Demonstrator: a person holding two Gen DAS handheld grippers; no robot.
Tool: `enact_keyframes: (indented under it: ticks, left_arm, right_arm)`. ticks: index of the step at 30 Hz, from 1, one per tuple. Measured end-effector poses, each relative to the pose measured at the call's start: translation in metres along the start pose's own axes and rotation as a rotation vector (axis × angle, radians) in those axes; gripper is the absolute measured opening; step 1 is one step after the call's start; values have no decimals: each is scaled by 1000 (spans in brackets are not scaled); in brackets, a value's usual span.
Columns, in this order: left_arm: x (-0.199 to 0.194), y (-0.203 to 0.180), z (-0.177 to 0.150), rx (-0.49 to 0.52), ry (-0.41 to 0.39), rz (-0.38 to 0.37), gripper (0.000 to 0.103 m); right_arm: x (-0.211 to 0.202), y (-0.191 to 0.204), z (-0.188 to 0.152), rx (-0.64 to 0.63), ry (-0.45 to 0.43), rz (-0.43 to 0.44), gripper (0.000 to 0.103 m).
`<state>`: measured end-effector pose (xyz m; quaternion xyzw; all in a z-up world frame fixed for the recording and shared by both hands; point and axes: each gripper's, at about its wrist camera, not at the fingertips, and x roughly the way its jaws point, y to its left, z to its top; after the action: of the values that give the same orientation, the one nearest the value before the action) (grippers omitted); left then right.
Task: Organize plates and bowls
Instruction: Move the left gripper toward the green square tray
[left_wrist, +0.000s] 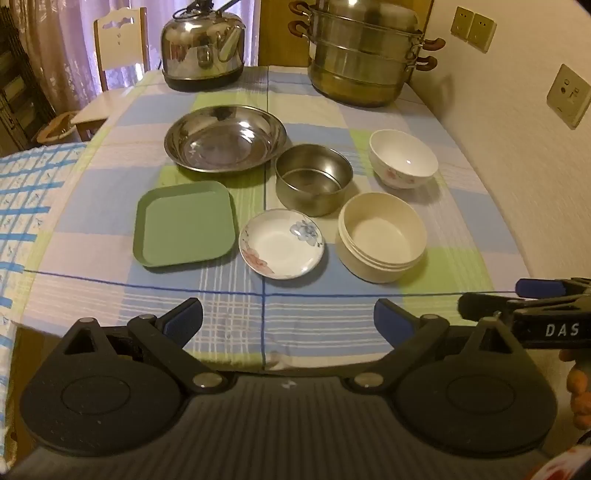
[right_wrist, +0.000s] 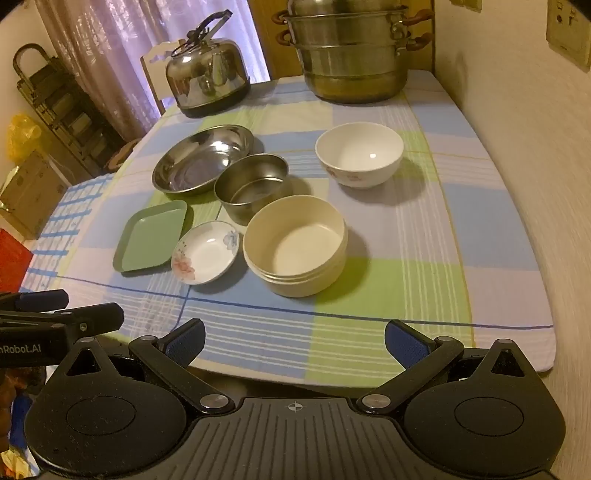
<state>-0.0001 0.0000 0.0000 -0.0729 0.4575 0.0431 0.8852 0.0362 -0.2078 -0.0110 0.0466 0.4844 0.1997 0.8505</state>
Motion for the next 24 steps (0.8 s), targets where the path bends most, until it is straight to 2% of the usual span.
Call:
enact_keyframes:
  ticks: [4, 6, 8, 13, 17, 24]
  left_arm:
    - [0, 5, 0, 18, -23, 45, 100]
    - [1, 5, 4, 33, -31, 98, 100]
    - [4, 2, 5, 58, -42, 147, 100]
    - [7, 19, 4, 58, -69, 207, 101]
    - [10, 38, 5, 14, -72, 272, 100]
    - [14, 80, 9, -84, -50, 320, 100]
  right_arm:
    - [3, -9, 5, 17, -19, -2, 103]
    - [4, -17, 10, 19, -33, 9, 103]
    - [4, -22, 12, 20, -51, 32, 103]
    - [11, -24, 15, 11, -73, 110, 103]
    - [24, -16, 17, -8, -53, 173, 103]
    - [43, 11, 28, -43, -30, 241, 103]
